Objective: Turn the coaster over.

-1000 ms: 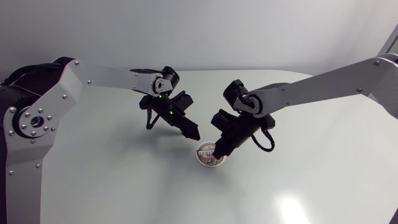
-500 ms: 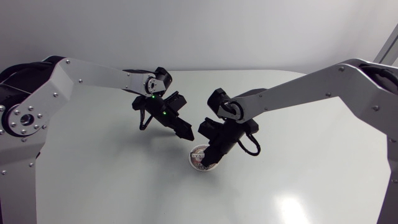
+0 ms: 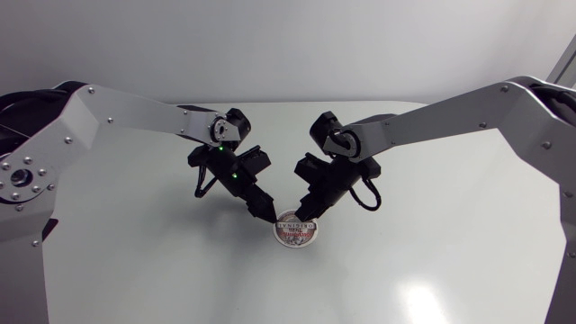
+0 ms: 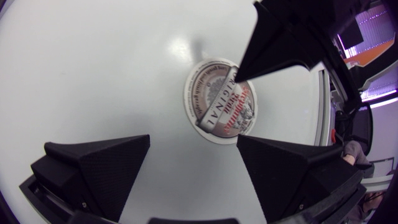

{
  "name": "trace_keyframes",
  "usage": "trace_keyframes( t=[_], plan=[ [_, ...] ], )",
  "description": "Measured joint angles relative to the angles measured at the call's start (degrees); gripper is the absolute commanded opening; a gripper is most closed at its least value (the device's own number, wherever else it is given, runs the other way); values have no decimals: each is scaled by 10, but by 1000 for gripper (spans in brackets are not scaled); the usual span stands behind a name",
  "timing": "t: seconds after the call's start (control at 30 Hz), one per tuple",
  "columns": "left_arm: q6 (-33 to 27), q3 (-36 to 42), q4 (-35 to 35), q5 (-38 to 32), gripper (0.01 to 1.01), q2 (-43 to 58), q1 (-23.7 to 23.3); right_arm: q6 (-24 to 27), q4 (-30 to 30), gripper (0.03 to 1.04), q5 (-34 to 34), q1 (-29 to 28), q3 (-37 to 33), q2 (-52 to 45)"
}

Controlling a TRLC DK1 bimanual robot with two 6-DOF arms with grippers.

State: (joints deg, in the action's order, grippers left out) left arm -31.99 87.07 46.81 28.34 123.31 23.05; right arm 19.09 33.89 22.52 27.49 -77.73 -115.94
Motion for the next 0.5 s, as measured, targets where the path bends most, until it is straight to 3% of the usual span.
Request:
trace_keyframes(
  t=[0.07,0.13,0.2,0.23,0.27,0.37,0.5],
  plan=[
    [-15,0,9,1,939,0,10,2,0,48,0,-10,0,0],
    [-31,0,16,5,828,0,18,2,0,48,-1,-15,0,-1],
    [-47,0,25,15,613,0,22,4,-1,48,0,-16,0,-1],
    [-52,0,25,16,410,0,24,4,-2,48,0,-16,0,-1],
    [-58,0,25,18,343,0,27,6,-2,48,0,-16,0,-1],
    [-71,-1,25,45,252,0,38,13,-2,48,0,-17,0,-1],
    [-80,-1,26,58,228,0,53,15,-2,48,0,-20,1,-1]
  ],
)
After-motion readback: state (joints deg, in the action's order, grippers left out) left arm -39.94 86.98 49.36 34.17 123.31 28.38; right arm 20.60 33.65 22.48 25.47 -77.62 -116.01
